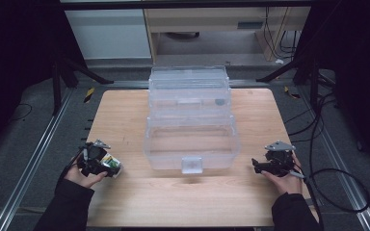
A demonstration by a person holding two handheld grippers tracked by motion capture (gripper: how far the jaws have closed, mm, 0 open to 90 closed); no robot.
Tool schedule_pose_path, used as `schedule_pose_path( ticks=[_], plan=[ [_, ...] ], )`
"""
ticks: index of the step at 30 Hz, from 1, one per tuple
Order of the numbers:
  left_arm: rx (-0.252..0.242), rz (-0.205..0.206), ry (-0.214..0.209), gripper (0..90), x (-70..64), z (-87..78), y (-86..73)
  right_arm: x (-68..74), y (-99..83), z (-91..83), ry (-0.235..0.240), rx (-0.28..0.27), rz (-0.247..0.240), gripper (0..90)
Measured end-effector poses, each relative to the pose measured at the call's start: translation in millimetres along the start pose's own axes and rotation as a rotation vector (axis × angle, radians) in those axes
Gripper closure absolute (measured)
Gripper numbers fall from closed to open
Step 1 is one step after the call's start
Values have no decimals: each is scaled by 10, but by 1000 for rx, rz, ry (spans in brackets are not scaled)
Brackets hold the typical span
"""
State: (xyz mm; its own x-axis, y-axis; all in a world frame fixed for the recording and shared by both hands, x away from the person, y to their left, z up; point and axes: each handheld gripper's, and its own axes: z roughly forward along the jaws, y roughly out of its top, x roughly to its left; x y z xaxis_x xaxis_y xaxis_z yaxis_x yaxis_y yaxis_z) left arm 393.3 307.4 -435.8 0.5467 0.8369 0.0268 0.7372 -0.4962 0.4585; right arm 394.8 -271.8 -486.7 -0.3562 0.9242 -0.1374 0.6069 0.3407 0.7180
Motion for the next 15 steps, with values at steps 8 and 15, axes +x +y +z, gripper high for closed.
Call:
schedule_pose_path(
  ticks=[8, 15],
  plan=[
    [29, -32, 35, 291, 129, 67, -61, -2, -3, 5, 3, -3, -4, 95],
    [54, -41, 41, 290, 192, 133, -102, -5, -4, 3, 3, -5, -4, 95]
  ],
)
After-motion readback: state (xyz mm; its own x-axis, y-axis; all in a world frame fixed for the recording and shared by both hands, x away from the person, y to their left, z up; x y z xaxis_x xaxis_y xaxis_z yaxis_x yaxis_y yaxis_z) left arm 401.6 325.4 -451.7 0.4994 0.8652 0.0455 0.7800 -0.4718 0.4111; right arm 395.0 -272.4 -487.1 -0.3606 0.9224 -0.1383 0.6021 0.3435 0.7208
